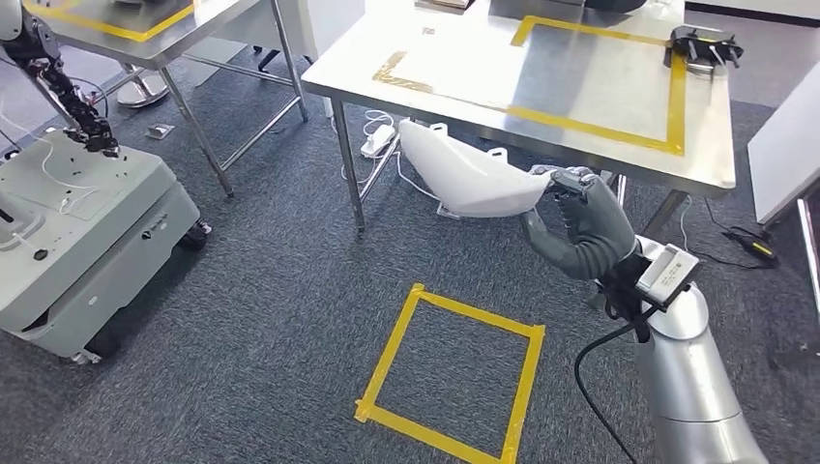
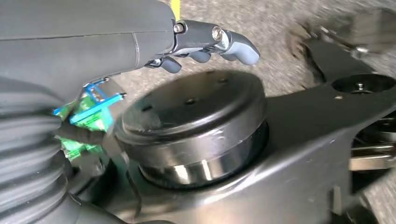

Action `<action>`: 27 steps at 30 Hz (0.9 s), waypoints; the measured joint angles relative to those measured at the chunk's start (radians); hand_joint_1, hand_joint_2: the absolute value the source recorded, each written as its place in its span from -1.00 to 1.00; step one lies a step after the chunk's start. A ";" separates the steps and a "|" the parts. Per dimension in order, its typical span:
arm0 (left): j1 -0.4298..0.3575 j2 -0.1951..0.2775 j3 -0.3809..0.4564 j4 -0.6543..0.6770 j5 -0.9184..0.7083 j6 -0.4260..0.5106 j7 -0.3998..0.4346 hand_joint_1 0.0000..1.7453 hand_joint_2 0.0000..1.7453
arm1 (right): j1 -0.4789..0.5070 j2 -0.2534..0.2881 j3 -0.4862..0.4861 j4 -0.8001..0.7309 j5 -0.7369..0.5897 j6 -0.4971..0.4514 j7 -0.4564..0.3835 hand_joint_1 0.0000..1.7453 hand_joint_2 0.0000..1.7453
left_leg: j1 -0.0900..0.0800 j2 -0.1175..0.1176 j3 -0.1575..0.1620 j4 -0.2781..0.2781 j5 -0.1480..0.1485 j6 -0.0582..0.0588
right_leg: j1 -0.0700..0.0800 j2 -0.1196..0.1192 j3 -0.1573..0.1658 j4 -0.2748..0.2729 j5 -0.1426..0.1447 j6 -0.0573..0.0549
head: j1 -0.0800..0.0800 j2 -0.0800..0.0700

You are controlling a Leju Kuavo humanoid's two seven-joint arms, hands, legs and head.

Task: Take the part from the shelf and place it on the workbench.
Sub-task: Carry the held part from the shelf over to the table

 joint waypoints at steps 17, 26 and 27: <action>-0.003 -0.002 -0.017 0.001 -0.023 0.000 0.009 -1.00 1.00 | 0.004 0.011 0.000 0.000 0.010 -0.042 0.012 1.00 1.00 | 0.017 -0.126 -0.002 -0.042 0.051 0.011 | -0.006 0.118 -0.027 0.007 0.023 -0.007 | 0.001 0.000; -0.008 -0.002 -0.036 0.000 -0.035 0.000 0.001 -1.00 1.00 | -0.005 0.011 0.000 0.003 0.008 -0.043 0.012 1.00 1.00 | 0.012 -0.128 -0.007 -0.040 0.053 0.019 | -0.013 0.116 -0.026 -0.004 0.029 0.036 | 0.000 0.000; -0.009 -0.002 -0.038 0.000 -0.035 0.000 0.001 -1.00 1.00 | -0.005 0.011 0.000 0.004 0.008 -0.043 0.012 1.00 1.00 | 0.012 -0.128 -0.007 -0.040 0.053 0.019 | -0.013 0.116 -0.026 -0.004 0.029 0.038 | 0.000 0.000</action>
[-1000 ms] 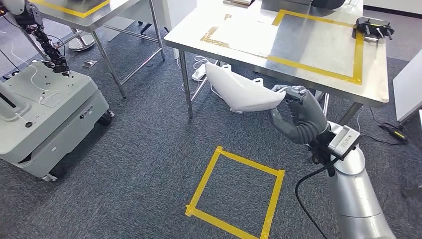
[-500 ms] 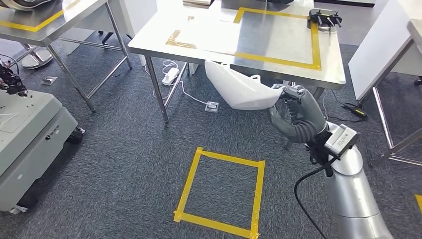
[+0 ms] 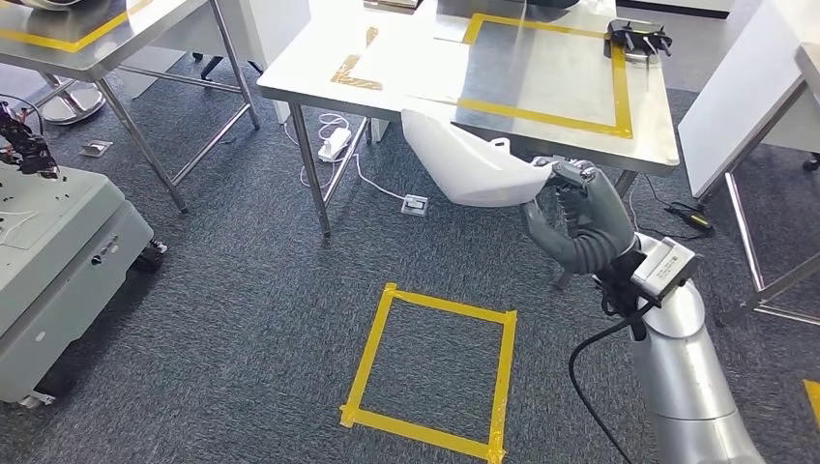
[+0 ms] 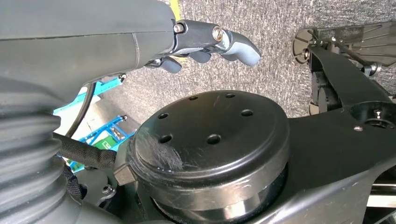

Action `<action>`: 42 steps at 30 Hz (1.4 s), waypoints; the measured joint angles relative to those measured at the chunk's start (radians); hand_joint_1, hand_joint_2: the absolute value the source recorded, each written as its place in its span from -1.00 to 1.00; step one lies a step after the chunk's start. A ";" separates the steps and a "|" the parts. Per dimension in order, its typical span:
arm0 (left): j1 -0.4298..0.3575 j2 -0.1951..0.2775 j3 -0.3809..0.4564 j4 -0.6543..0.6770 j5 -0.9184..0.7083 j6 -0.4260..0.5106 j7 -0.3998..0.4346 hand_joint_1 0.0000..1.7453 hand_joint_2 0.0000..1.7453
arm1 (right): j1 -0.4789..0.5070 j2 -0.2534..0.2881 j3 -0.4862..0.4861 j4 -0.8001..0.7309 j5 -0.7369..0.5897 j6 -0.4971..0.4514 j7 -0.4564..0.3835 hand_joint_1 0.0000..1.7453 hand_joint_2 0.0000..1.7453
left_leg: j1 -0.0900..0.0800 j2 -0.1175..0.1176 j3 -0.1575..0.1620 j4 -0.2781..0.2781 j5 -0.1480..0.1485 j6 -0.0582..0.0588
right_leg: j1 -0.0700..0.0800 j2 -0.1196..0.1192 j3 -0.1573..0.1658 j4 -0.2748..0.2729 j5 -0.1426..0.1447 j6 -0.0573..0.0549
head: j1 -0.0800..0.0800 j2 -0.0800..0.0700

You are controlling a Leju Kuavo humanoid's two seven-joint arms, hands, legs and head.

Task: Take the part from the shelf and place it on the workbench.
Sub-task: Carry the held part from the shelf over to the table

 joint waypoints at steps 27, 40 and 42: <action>0.000 0.004 -0.010 0.004 0.009 0.000 -0.016 -1.00 1.00 | 0.007 0.000 -0.010 0.036 -0.015 -0.012 -0.003 1.00 1.00 | 0.014 0.060 -0.139 0.269 -0.116 -0.043 | -0.001 -0.084 0.021 0.032 -0.056 -0.038 | 0.003 0.000; -0.002 0.008 -0.012 0.006 0.007 0.000 -0.021 -1.00 1.00 | 0.020 0.000 -0.017 0.038 -0.012 -0.027 -0.003 1.00 1.00 | -0.010 0.058 0.003 -0.021 0.012 0.025 | 0.008 -0.084 -0.059 0.227 -0.154 0.003 | 0.005 0.000; -0.001 0.008 -0.012 0.006 0.007 0.000 -0.020 -1.00 1.00 | 0.028 0.000 -0.019 0.038 -0.011 -0.028 -0.003 1.00 1.00 | -0.012 0.057 0.008 -0.019 0.005 0.026 | 0.008 -0.084 -0.109 0.294 -0.166 0.006 | 0.004 0.000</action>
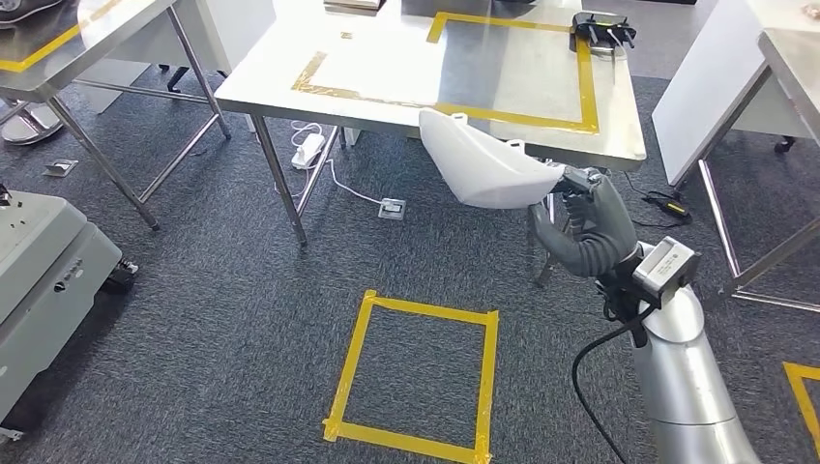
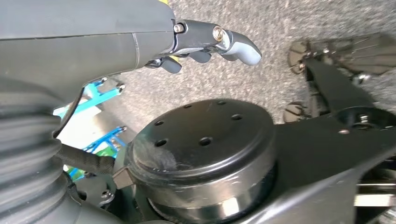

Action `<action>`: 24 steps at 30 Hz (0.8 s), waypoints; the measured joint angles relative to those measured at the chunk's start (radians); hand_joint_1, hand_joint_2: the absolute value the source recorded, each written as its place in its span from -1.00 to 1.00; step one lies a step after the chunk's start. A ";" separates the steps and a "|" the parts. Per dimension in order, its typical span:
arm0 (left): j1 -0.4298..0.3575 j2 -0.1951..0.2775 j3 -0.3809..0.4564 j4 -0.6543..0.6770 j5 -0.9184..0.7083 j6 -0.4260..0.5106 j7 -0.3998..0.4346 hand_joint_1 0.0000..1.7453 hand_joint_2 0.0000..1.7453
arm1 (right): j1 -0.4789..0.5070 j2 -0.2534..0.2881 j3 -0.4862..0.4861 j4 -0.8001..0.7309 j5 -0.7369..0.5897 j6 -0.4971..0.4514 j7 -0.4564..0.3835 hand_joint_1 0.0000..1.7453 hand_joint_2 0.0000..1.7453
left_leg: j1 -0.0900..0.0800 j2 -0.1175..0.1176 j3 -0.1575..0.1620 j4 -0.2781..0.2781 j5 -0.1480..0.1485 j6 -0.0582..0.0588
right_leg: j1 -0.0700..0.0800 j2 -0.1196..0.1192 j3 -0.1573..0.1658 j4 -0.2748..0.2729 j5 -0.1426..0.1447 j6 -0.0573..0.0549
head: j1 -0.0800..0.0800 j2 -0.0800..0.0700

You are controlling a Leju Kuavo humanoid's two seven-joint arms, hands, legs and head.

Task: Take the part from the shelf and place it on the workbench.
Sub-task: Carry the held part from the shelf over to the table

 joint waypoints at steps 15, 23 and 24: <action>-0.001 -0.001 -0.003 0.000 0.004 0.000 -0.001 -1.00 1.00 | 0.004 0.004 -0.003 -0.003 0.003 -0.003 0.002 1.00 1.00 | 0.011 -0.001 -0.132 0.278 -0.121 -0.061 | 0.001 -0.005 0.185 -0.286 0.086 -0.059 | -0.003 0.000; 0.003 0.002 -0.004 0.000 0.004 0.000 -0.002 -1.00 1.00 | 0.002 0.006 -0.003 -0.003 0.003 -0.003 0.003 1.00 1.00 | 0.006 0.000 -0.075 0.016 0.045 -0.033 | -0.002 -0.001 0.249 -0.287 0.026 -0.021 | -0.004 0.000; 0.004 0.002 -0.004 0.000 0.005 0.000 -0.002 -1.00 1.00 | 0.002 0.006 -0.003 -0.003 0.003 -0.003 0.003 1.00 1.00 | 0.006 -0.001 -0.069 0.013 0.048 -0.025 | -0.002 -0.002 0.251 -0.284 0.024 -0.016 | -0.003 0.000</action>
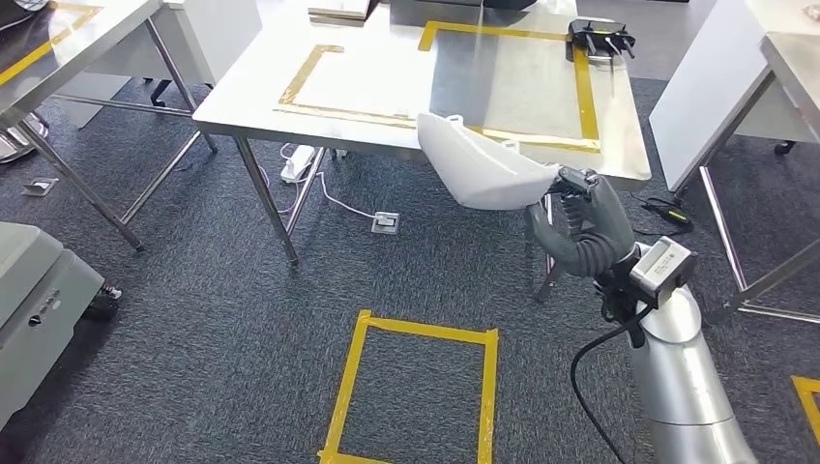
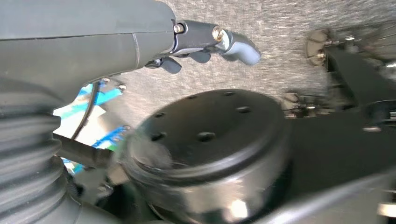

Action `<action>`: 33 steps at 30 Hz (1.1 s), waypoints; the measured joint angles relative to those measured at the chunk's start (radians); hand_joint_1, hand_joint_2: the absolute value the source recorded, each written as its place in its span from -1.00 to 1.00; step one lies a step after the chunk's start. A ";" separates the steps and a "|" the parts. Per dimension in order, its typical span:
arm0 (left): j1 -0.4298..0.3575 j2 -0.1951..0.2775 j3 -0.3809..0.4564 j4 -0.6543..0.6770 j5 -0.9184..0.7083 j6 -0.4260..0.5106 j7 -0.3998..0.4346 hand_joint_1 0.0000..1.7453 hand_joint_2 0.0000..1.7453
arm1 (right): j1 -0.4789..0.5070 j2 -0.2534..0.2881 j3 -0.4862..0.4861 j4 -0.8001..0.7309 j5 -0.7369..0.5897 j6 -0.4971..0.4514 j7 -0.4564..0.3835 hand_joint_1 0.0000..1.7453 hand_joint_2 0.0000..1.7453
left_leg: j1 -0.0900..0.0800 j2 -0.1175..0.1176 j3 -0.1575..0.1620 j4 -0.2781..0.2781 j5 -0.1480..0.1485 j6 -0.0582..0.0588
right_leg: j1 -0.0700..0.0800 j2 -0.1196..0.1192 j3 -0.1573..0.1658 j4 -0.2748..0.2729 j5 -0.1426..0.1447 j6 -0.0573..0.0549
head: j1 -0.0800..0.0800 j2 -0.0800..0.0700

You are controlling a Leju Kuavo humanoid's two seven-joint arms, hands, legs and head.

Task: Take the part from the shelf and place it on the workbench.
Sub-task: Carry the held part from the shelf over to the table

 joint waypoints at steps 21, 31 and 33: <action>-0.020 -0.004 -0.016 -0.001 -0.020 0.000 0.009 -1.00 1.00 | -0.071 0.007 -0.002 0.053 0.001 -0.001 0.029 1.00 1.00 | -0.001 -0.007 -0.031 0.255 -0.180 -0.029 | 0.017 0.000 -0.093 -0.008 0.092 -0.057 | 0.002 0.000; -0.026 0.000 -0.038 -0.001 -0.025 0.000 0.018 -1.00 1.00 | -0.208 0.007 0.000 0.229 0.016 -0.009 0.048 1.00 1.00 | 0.008 -0.003 -0.008 -0.004 0.016 -0.007 | 0.002 0.007 -0.019 0.023 0.016 -0.005 | 0.002 0.000; -0.031 0.000 -0.043 -0.001 -0.025 0.000 0.020 -1.00 1.00 | -0.252 0.007 0.002 0.281 0.018 -0.018 0.050 1.00 1.00 | 0.010 -0.005 0.008 -0.008 0.007 0.005 | 0.000 0.003 -0.064 0.098 0.014 0.001 | 0.002 0.000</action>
